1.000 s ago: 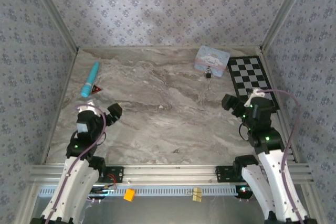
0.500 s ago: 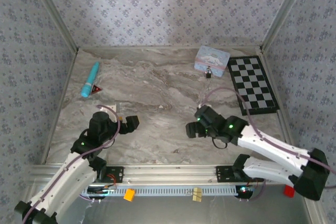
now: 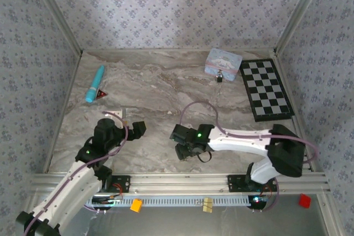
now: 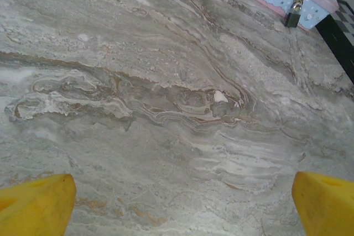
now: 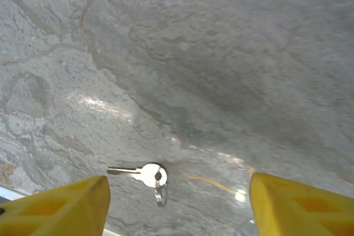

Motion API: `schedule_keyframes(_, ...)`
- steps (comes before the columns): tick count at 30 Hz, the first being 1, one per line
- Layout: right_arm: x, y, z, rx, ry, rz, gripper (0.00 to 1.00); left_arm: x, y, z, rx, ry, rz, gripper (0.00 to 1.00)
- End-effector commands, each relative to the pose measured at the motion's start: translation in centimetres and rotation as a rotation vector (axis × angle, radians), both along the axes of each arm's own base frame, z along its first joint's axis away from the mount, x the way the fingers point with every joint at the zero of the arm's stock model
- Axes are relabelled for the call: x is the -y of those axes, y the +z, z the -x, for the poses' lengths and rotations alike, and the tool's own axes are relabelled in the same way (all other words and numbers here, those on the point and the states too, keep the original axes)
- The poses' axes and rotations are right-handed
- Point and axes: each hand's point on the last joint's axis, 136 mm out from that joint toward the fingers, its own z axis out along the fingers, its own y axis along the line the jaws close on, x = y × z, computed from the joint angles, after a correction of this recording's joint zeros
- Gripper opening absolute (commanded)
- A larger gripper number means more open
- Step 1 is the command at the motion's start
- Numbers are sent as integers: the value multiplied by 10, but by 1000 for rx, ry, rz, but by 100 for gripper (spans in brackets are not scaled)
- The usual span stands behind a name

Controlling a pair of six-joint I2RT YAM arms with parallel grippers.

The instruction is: Unlock the padlock with the key

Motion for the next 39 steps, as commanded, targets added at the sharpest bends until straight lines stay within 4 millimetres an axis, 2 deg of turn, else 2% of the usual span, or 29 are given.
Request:
schedule_keyframes(1,-4,-8,10,-63,-1,38,63,0,7,-2,44,-1,-3,100)
schedule_keyframes(12,-2,-35,21,-145,12,107,31,-1,7,-3,43,6,-2,100)
schedule_keyframes(24,-3,-35,22,-117,22,101,7,-4,4,-5,38,28,-13,100)
schedule_keyframes(28,3,-17,10,-38,-12,84,2,-4,3,-6,32,29,-15,100)
schedule_keyframes(33,6,24,-15,109,-88,-21,0,5,0,-7,2,-4,4,100)
schedule_keyframes(35,7,42,-30,182,-138,-92,0,16,4,-7,-15,-48,44,100)
schedule_keyframes(39,6,78,-57,346,-234,-256,0,47,27,-6,-18,-150,150,100)
